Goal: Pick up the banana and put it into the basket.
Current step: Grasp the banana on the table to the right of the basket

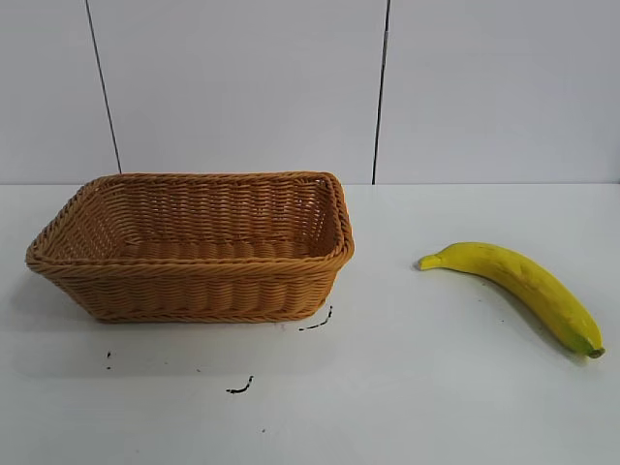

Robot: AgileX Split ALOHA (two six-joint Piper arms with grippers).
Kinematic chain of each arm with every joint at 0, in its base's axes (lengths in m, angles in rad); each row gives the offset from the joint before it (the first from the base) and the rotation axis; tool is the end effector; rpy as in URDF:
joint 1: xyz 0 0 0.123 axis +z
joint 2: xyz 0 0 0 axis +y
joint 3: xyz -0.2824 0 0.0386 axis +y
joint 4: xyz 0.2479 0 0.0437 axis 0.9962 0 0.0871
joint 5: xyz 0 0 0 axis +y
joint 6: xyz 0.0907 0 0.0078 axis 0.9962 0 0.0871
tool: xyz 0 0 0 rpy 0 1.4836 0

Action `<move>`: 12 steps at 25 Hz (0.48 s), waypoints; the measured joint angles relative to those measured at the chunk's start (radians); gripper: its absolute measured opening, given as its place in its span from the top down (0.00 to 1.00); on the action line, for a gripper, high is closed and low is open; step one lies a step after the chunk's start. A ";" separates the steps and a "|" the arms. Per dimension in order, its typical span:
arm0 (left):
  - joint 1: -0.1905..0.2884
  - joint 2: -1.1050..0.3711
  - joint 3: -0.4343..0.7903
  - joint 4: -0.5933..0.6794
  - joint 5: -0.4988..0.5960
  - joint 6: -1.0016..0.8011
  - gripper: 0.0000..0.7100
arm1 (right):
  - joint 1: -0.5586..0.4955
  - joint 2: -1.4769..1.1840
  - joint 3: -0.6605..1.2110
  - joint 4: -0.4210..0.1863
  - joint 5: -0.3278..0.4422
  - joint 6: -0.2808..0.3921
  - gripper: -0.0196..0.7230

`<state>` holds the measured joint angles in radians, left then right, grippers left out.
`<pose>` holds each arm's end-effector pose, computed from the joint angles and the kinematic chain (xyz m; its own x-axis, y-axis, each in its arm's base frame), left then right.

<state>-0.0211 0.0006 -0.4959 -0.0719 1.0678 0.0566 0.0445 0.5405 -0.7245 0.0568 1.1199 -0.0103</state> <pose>-0.0048 -0.0056 0.2756 -0.4636 0.0316 -0.8855 0.0869 0.9962 -0.0099 0.0732 0.0079 0.3215 -0.7503 -0.0189 -0.6608 -0.0673 0.9966 0.0479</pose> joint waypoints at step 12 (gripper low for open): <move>0.000 0.000 0.000 0.000 0.000 0.000 0.03 | 0.000 0.805 -0.390 -0.001 0.072 -0.143 0.04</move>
<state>-0.0211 0.0006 -0.4959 -0.0719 1.0678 0.0566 0.0445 1.3458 -1.1147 0.0557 1.1924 -0.1528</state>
